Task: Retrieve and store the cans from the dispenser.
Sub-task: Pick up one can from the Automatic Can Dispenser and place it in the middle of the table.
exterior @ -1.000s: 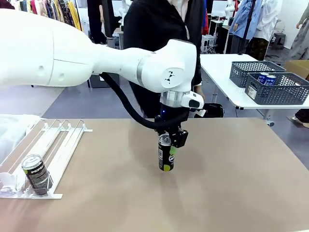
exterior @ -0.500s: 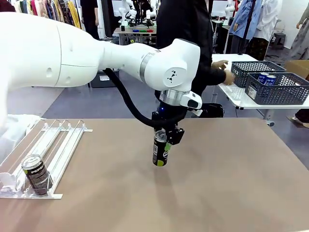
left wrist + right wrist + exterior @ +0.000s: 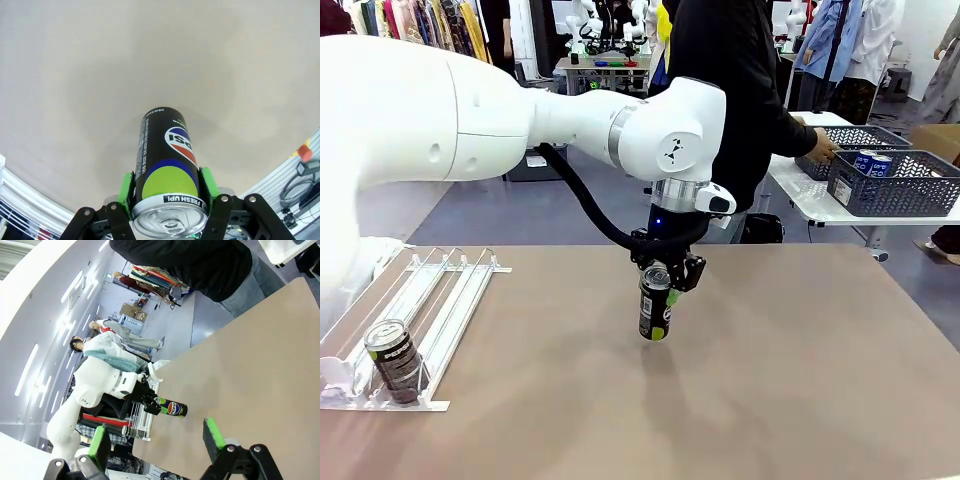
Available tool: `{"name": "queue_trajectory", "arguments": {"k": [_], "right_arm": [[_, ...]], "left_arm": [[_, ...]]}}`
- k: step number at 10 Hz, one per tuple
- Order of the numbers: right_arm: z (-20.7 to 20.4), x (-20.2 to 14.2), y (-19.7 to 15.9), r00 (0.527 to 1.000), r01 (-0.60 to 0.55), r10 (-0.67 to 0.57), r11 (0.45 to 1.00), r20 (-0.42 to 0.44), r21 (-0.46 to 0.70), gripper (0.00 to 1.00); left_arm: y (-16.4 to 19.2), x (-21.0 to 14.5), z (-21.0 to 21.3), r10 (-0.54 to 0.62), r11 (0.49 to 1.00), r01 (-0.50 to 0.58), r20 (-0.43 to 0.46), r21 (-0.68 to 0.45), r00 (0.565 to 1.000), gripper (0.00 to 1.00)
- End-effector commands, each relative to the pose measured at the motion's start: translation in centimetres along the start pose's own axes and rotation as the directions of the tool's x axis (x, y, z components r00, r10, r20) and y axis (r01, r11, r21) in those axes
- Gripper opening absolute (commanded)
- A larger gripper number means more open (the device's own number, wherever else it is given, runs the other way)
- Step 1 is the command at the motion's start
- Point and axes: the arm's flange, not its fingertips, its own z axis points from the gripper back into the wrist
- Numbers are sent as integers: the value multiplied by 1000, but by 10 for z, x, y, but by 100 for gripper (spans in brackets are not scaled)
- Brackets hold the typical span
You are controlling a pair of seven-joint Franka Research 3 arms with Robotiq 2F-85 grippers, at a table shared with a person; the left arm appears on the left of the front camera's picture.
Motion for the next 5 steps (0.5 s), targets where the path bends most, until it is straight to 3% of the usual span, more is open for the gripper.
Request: {"name": "queue_trajectory", "arguments": {"k": [1,2,3,5], "right_arm": [[-1,3,1,1000,-24,24,1000,18,20,100],[-1,3,1,1000,-24,24,1000,18,20,100],[-1,3,1,1000,-24,24,1000,18,20,100],[-1,3,1,1000,-24,24,1000,18,20,100]], "left_arm": [[-3,-1,7,-2,1000,2,-4,-11,1000,0],[-4,-1,7,-11,1000,11,-6,-9,1000,57],[-4,-1,7,-13,1000,13,-7,-8,1000,100],[-4,-2,7,-17,1000,17,-4,-6,1000,100]]}}
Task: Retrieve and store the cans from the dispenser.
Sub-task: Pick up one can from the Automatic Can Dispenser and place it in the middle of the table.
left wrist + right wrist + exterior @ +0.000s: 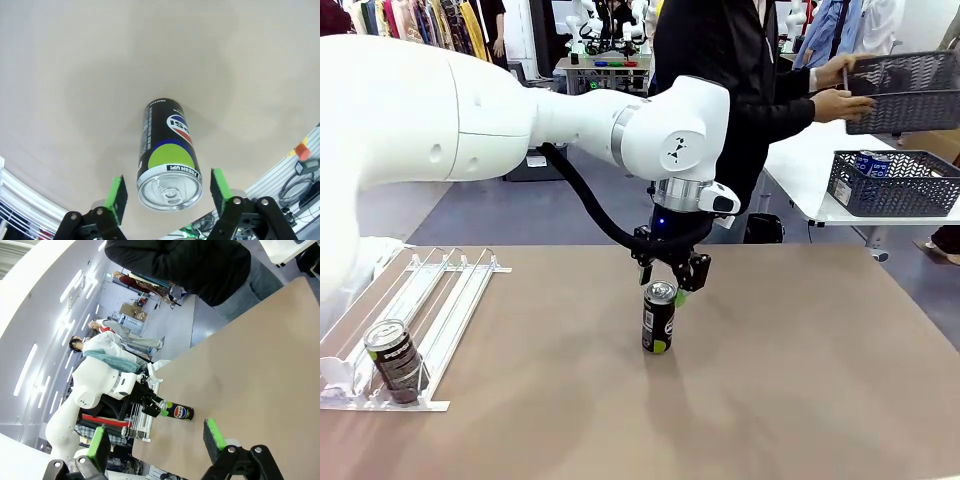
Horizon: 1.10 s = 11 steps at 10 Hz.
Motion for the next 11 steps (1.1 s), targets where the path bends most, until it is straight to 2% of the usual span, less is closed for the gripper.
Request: {"name": "queue_trajectory", "arguments": {"k": [1,4,5,6,7,8,9,10,11], "right_arm": [[-1,3,1,1000,-24,24,1000,18,20,100],[-1,3,1,1000,-24,24,1000,18,20,100],[-1,3,1,1000,-24,24,1000,18,20,100],[-1,3,1,1000,-24,24,1000,18,20,100],[-1,3,1,1000,-24,24,1000,18,20,100],[-1,3,1,1000,-24,24,1000,18,20,100],[-1,3,1,1000,-24,24,1000,18,20,100],[-1,3,1,1000,-24,24,1000,18,20,100],[-1,3,1,1000,-24,24,1000,18,20,100]], "left_arm": [[4,-2,5,-9,1000,9,-5,-12,1000,100],[13,-11,19,-15,998,16,13,-68,1000,100],[21,-24,33,-10,995,14,37,-100,999,100],[37,-55,56,0,985,16,89,-170,996,100],[62,-105,79,13,964,27,146,-266,989,100],[87,-150,93,23,953,28,163,-301,986,100],[127,-200,101,-2,894,87,192,-439,981,100],[170,-250,101,57,826,107,271,-554,961,100],[214,-309,90,282,757,13,345,-653,895,100]]}}
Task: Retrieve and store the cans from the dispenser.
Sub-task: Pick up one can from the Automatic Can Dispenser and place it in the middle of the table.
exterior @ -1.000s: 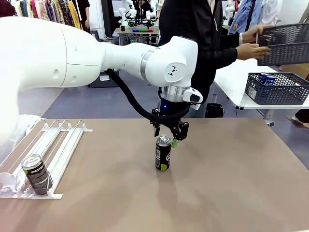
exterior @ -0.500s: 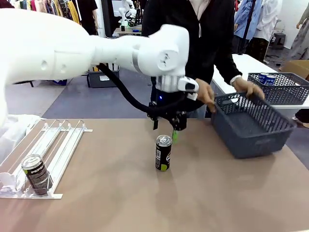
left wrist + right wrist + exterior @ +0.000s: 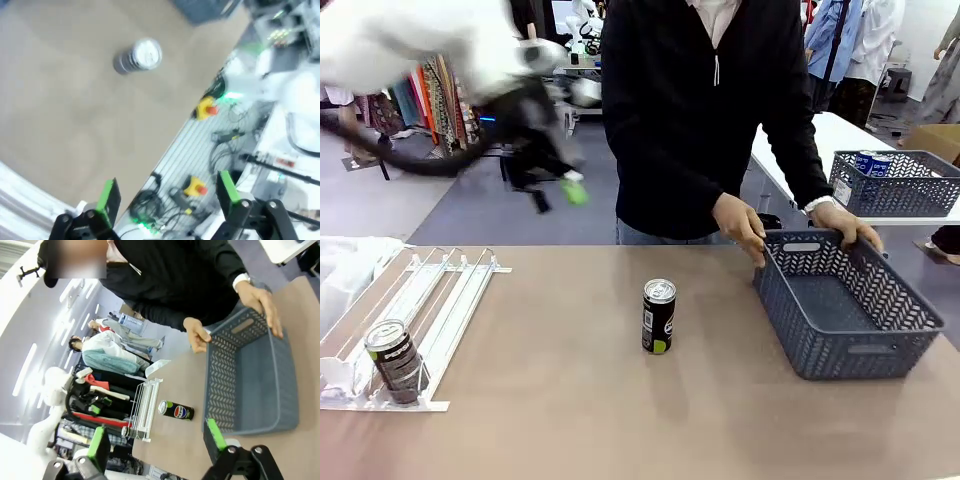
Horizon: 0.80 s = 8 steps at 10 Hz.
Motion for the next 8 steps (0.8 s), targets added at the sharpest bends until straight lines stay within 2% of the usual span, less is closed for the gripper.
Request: {"name": "queue_trajectory", "arguments": {"k": [1,2,3,4,5,6,7,8], "right_arm": [[-1,3,1,1000,-25,24,1000,19,19,100],[-1,3,1,1000,-25,24,1000,19,19,100],[-1,3,1,1000,-25,24,1000,19,19,100],[-1,3,1,1000,-25,24,1000,19,19,100],[-1,3,1,1000,-25,24,1000,19,19,100],[-1,3,1,1000,-25,24,1000,19,19,100],[-1,3,1,1000,-25,24,1000,19,19,100],[-1,3,1,1000,-25,24,1000,19,19,100]], "left_arm": [[79,-121,28,164,962,-95,264,-255,951,100],[112,-176,38,286,923,-133,412,-361,865,100],[139,-233,36,438,864,-178,527,-472,728,100],[167,-286,23,593,774,-191,586,-604,553,100],[181,-313,10,645,731,-163,593,-663,482,100],[189,-324,2,693,689,-145,586,-710,421,100],[180,-311,22,518,811,-249,451,-530,727,100],[180,-311,22,518,811,-249,451,-530,727,100]]}}
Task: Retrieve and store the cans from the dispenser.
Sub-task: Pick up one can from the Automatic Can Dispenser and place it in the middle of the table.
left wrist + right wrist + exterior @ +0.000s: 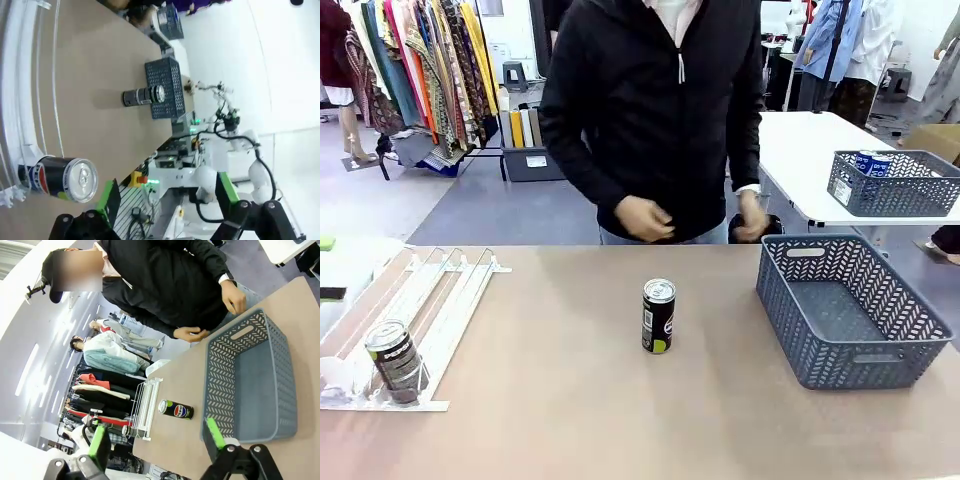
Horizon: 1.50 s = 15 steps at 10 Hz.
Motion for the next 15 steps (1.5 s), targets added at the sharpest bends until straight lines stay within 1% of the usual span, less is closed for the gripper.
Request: {"name": "queue_trajectory", "arguments": {"k": [1,13,14,15], "right_arm": [[-1,3,1,999,-26,25,999,20,19,100],[-1,3,1,999,-26,25,999,20,19,100],[-1,3,1,999,-26,25,999,20,19,100],[-1,3,1,999,-26,25,999,20,19,100]], "left_arm": [[-23,16,-9,-58,997,63,-93,51,994,100],[-22,18,-13,-56,996,61,-85,61,995,100],[-45,18,-21,38,947,1,-114,322,993,100],[-71,12,-33,8,824,118,-219,554,976,100]]}}
